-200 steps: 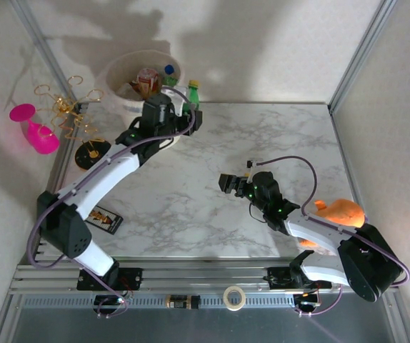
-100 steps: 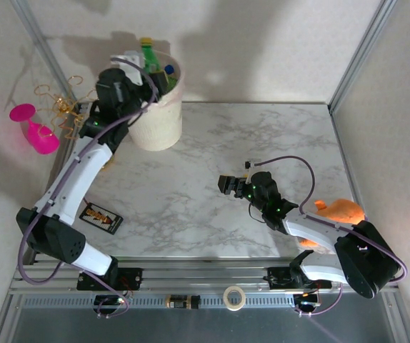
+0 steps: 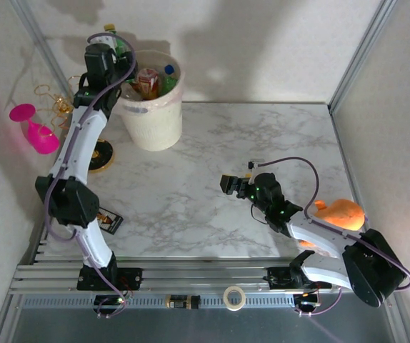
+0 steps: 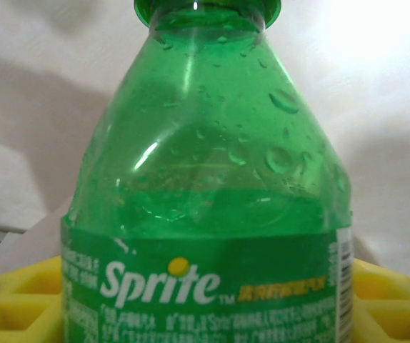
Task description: Put the plastic bottles in the bin
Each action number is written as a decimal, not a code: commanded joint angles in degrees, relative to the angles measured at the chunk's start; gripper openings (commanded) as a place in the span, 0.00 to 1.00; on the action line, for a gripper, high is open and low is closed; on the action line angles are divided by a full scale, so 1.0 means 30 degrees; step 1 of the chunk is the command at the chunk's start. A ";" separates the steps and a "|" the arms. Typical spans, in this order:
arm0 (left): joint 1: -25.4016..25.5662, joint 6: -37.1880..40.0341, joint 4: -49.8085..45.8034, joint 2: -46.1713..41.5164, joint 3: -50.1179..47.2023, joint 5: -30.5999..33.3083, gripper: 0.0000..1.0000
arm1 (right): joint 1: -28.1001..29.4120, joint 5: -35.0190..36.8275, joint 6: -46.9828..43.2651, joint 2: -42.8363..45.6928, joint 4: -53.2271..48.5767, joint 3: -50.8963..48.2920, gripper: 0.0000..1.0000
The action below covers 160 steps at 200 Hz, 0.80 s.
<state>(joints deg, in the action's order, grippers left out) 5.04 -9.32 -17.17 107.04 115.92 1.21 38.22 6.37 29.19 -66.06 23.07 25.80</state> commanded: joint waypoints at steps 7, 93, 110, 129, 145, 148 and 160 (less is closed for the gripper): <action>-0.0127 -0.0379 -0.2321 0.1613 0.2516 0.0606 0.00 | -0.0083 0.0593 0.0026 0.0683 -0.0405 -0.0196 0.99; -0.0127 -0.0760 -0.3709 0.2906 0.3458 -0.0036 0.50 | -0.0098 0.1005 0.0070 0.1279 -0.0847 -0.0236 0.99; -0.0123 -0.0815 -0.3702 0.2700 0.3460 -0.0053 0.58 | -0.0083 0.1010 0.0085 0.1367 -0.0820 -0.0302 0.99; -0.0127 -0.0877 -0.3630 0.2365 0.3456 -0.0071 0.69 | -0.0083 0.1018 0.0114 0.1463 -0.0822 -0.0339 0.99; -0.0127 -0.0935 -0.3568 0.2018 0.3440 -0.0082 0.76 | -0.0083 0.1012 0.0116 0.1538 -0.0791 -0.0391 0.99; -0.0127 -0.0936 -0.3550 0.1950 0.3443 -0.0075 0.78 | -0.0083 0.1033 0.0118 0.1518 -0.0777 -0.0397 0.99; -0.0099 -0.0936 -0.3513 0.1671 0.3430 -0.0111 0.83 | -0.0083 0.1029 0.0128 0.1552 -0.0749 -0.0450 0.99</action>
<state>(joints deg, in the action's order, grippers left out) 4.67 -11.73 -26.92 115.44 124.51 1.28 38.22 7.90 29.23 -62.54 21.15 25.36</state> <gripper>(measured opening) 0.784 0.987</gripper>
